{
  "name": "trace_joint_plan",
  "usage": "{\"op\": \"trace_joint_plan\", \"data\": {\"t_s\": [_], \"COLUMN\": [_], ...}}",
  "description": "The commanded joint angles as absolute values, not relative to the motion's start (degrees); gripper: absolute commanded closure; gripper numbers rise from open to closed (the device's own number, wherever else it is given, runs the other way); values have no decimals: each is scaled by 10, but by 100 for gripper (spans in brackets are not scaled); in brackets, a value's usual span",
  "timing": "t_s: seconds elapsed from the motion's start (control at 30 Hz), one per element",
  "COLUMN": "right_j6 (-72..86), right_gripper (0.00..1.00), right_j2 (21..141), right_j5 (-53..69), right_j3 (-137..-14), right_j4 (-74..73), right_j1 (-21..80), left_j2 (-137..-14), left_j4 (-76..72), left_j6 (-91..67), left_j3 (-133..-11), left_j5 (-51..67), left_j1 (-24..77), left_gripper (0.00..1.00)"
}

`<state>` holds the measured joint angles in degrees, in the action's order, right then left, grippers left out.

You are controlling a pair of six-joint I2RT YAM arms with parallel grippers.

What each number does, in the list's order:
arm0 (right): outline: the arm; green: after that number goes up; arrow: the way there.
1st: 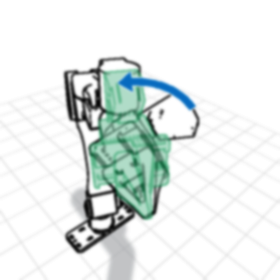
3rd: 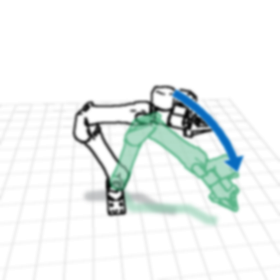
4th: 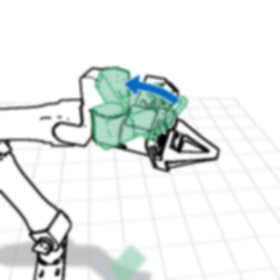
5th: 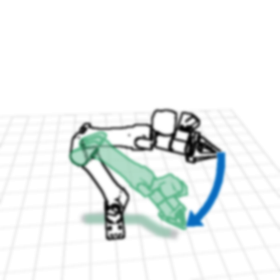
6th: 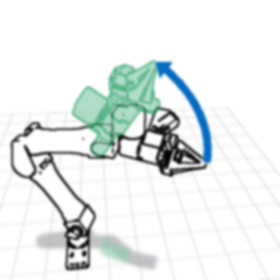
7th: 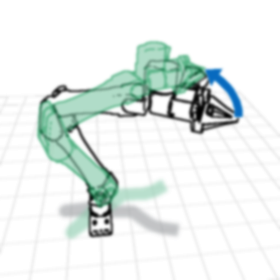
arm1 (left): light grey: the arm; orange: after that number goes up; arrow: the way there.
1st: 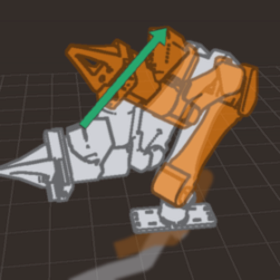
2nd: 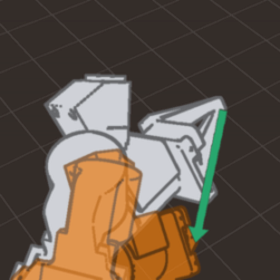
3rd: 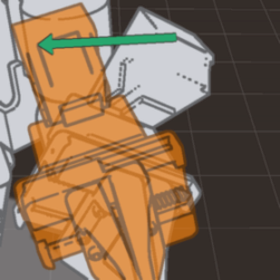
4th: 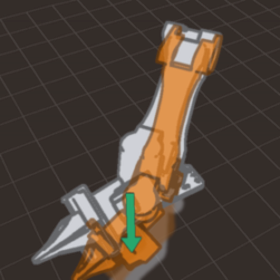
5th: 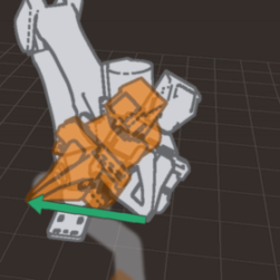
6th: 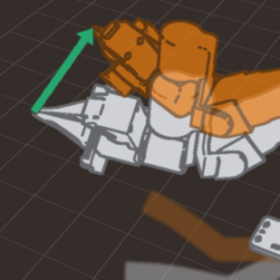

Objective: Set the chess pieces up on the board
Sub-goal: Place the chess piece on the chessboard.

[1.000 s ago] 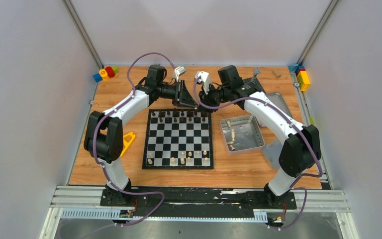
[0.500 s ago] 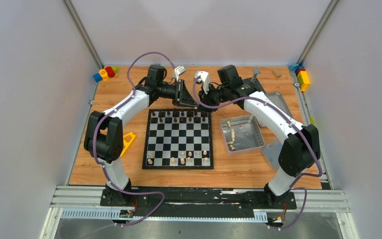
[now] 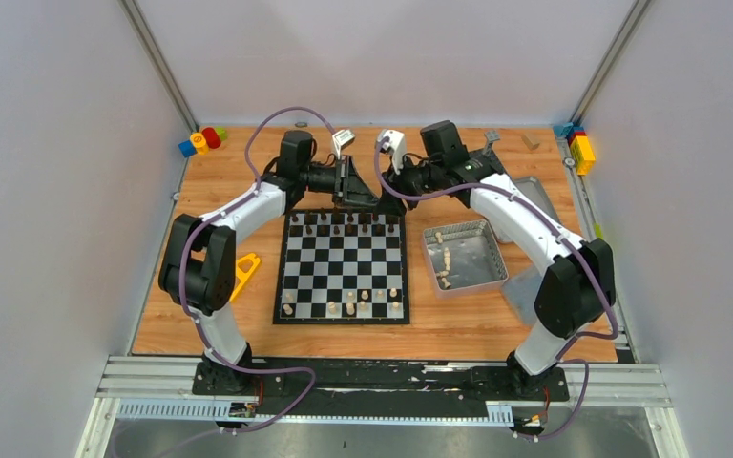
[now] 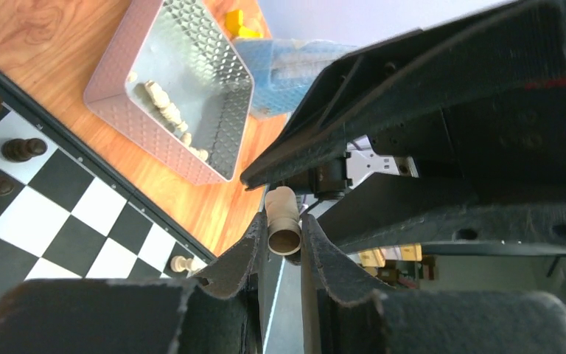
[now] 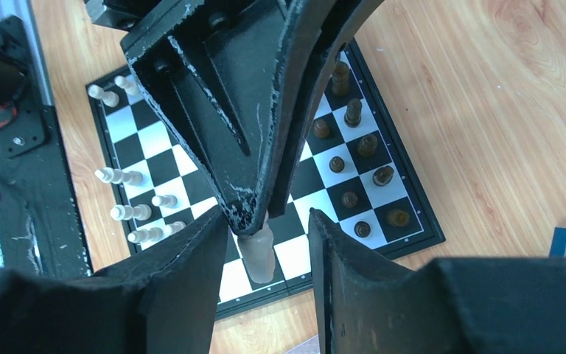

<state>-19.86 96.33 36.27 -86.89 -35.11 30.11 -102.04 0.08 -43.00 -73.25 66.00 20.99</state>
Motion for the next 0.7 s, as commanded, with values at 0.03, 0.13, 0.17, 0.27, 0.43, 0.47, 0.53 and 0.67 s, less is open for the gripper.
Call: {"op": "trace_joint_plan", "data": {"t_s": [0.03,0.13,0.17,0.27,0.43,0.47,0.53,0.67], "right_j6": [-127,-80,-68,-41,-21,-19,-20,-19], "right_gripper": [54,53,53,54,55,55,55,55], "right_j2": [905,896,894,892,895,896,896,898], "right_j5": [459,514,533,578,611,617,626,636], "right_j3": [-856,-841,-837,-827,-814,-810,-805,-808], "right_j4": [-272,-246,-236,-212,-186,-179,-172,-171], "right_j1": [255,226,217,201,199,200,199,200], "left_j2": [-984,-987,-987,-983,-977,-977,-977,-976], "left_j4": [-291,-454,-478,-488,-492,-492,-492,-481], "left_j6": [-633,-741,-749,-760,-761,-763,-766,-761], "left_j3": [-682,-654,-651,-645,-641,-641,-641,-640], "left_j5": [709,708,707,706,701,700,701,703], "left_j1": [191,188,188,188,188,188,189,189], "left_gripper": [100,100,100,100,100,100,100,100]}}
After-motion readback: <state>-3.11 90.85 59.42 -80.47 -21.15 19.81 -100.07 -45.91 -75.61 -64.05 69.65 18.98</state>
